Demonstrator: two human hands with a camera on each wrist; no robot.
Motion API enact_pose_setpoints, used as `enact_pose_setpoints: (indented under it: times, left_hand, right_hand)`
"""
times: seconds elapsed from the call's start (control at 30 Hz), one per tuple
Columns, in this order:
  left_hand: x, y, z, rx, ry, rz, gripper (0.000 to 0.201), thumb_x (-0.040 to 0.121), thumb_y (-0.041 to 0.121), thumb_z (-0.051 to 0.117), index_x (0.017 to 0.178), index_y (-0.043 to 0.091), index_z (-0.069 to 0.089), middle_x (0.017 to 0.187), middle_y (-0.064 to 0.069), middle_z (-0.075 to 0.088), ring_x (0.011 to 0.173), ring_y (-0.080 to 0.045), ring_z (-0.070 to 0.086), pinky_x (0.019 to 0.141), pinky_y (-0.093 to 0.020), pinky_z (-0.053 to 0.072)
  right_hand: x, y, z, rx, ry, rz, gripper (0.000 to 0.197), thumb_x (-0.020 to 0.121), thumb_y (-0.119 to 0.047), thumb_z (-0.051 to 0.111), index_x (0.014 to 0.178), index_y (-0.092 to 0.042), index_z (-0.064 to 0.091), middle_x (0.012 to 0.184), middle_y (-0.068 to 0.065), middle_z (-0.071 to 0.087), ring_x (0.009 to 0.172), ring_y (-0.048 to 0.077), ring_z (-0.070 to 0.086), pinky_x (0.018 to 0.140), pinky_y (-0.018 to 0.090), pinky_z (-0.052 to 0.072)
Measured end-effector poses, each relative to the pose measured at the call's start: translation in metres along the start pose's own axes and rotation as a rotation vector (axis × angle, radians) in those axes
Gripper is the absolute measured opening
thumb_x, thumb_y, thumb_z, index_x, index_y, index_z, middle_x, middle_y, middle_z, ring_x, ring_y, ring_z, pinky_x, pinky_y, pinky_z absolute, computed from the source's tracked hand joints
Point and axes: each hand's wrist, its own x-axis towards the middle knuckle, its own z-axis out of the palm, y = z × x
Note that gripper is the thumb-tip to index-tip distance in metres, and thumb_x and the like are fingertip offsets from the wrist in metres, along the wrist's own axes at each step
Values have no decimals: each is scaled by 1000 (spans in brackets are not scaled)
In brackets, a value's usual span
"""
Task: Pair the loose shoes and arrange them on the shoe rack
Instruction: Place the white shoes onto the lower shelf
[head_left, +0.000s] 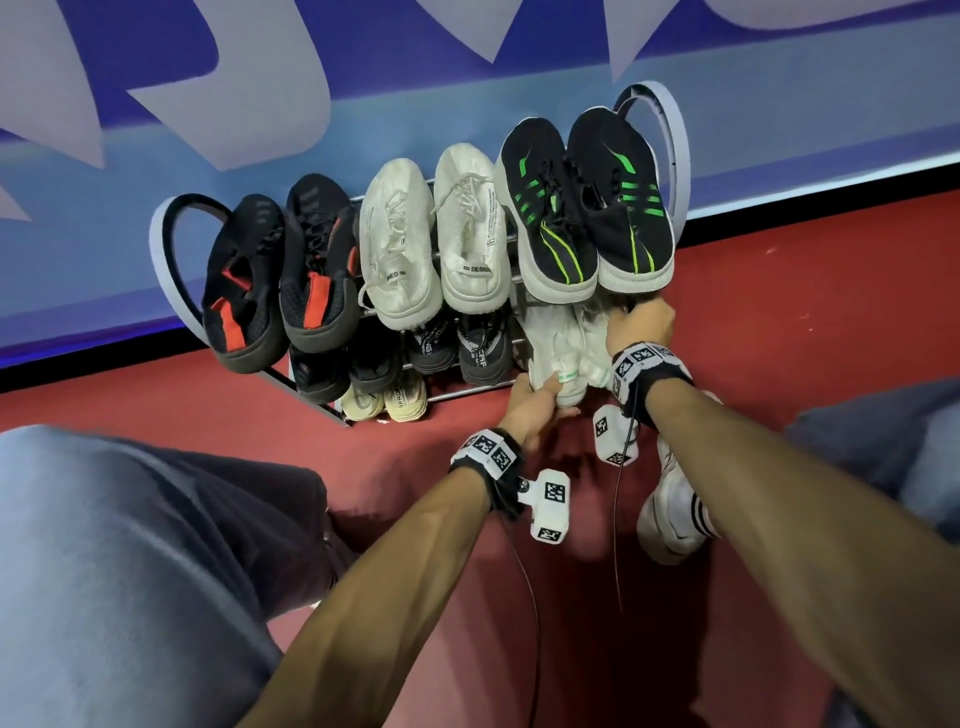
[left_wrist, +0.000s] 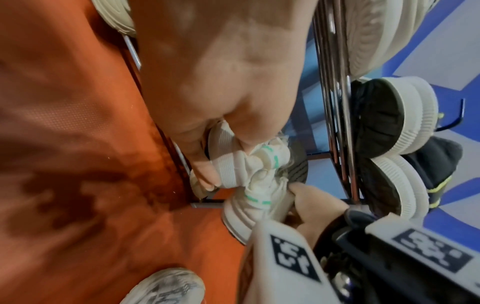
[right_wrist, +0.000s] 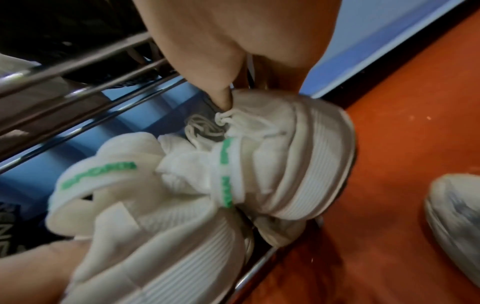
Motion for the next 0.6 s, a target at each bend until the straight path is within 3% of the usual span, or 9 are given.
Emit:
enact_pose_setpoints:
  times: [0.07,0.17,0.23,0.3,0.4,0.47,0.5,0.53,0.6]
  left_hand:
    - [5,1,-3,24,19,1,30,101,23,59,122,5,47,122,-21,65,72,-24,71,59,-30,62]
    - [9,-3,-3,-1,18,-8,35,100,26,60,125,6,47,122,-21,66,68,-22,71,60,-29,62]
    - [10,-4,-1,-33,11,-23,34,100,26,59,125,7,46,122,-21,65,67,-21,71,59,-27,61]
    - [12,-4,0,-72,-8,-39,32,101,25,58,124,7,46,126,-22,63,71,-22,71,59,-27,61]
    - [13,1,7,-127,-45,-46,36,102,24,55,130,4,44,130,-23,61,81,-27,71,61,-26,62]
    - [14,8,13,-161,-74,-20,40,103,25,54,133,1,44,132,-23,60,84,-27,72,64,-27,62]
    - [17,13,14,-174,-74,-11,40,103,27,54,133,2,43,132,-23,60,80,-25,73,65,-29,63]
    - [19,18,14,-184,-61,-5,40,103,29,54,132,4,43,132,-23,60,74,-22,73,65,-31,63]
    - [27,29,9,-186,-21,8,44,101,32,56,134,6,42,130,-22,61,66,-18,73,64,-32,63]
  right_hand:
    - [0,13,7,-30,-18,-52,24,86,-17,64,84,7,62,89,26,65,79,37,61,63,36,37]
    - [-4,31,13,-103,-153,-42,43,91,-30,63,121,-1,58,117,25,62,109,41,59,89,41,49]
    - [-5,37,12,-202,-247,-88,47,96,-33,58,131,-3,49,124,26,57,115,42,55,95,45,46]
    - [-1,36,6,-260,-242,-181,42,99,-31,53,129,-2,51,122,27,57,113,43,55,91,44,45]
    - [9,27,-3,-262,-210,-220,38,97,-32,54,101,5,61,101,29,62,95,45,61,75,40,46]
    - [18,20,-4,-204,-187,-233,40,87,-36,52,75,1,60,78,21,61,80,41,64,62,26,40]
    - [22,15,-3,-192,-180,-266,40,82,-39,42,69,-5,57,72,16,60,79,38,65,59,18,35]
    - [25,9,-3,-218,-205,-299,41,81,-41,33,73,-9,58,77,16,62,86,36,65,65,14,34]
    - [28,-4,2,-333,-304,-338,46,96,-36,31,103,-6,64,112,23,65,113,36,57,93,28,38]
